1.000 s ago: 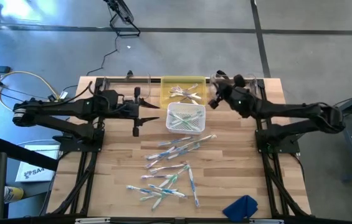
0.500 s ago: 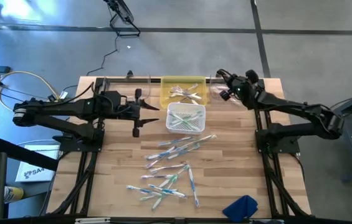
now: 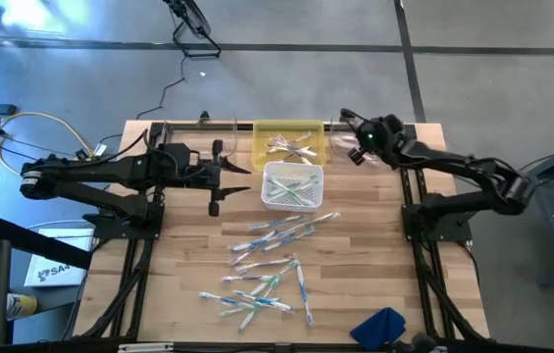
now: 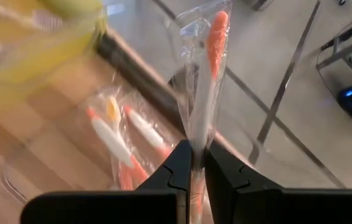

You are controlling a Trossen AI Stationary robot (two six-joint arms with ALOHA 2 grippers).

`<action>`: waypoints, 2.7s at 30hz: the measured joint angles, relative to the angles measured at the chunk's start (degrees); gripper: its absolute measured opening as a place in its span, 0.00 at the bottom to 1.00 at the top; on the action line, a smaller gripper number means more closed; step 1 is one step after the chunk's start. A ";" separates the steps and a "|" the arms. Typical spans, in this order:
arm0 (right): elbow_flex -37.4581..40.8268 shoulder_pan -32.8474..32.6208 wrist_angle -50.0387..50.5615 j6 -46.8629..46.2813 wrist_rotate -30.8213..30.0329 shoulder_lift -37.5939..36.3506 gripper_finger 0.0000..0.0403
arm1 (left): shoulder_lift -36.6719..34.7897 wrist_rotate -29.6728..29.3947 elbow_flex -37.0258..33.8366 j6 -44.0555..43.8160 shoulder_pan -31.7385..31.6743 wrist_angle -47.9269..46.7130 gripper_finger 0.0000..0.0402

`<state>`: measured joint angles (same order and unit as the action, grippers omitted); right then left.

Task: Pick & Place Toothbrushes
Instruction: Put the orange toothbrush into the right transparent bin, then put the blue toothbrush into the left transparent bin

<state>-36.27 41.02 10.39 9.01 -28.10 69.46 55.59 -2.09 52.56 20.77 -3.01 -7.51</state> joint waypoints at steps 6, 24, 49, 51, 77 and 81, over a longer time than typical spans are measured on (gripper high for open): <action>0.00 0.01 0.04 1.65 -0.32 6.29 0.04 | 0.00 -0.01 0.00 -0.02 0.00 -0.17 0.42; 0.00 -2.29 -1.34 5.79 1.73 4.52 0.36 | 0.00 -0.05 0.00 -0.02 0.00 -0.48 0.42; -0.04 -20.66 -11.43 -8.25 18.85 -11.13 0.23 | 0.00 -1.67 0.00 -0.02 0.00 -2.12 0.42; -0.04 -21.96 -12.89 -9.18 21.58 -11.13 0.22 | 0.00 -1.67 0.00 -0.02 0.01 -2.42 0.42; 0.00 -38.31 -22.70 -11.56 26.85 -10.92 0.05 | 0.02 -2.12 0.00 -0.02 0.00 -2.97 0.42; 0.00 -39.80 -23.06 -13.80 26.76 -10.92 0.05 | 0.02 -2.12 0.00 -0.02 0.00 -2.97 0.42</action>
<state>-36.27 1.23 -12.67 -4.79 -1.34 58.54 55.61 -4.20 52.56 20.75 -3.01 -10.48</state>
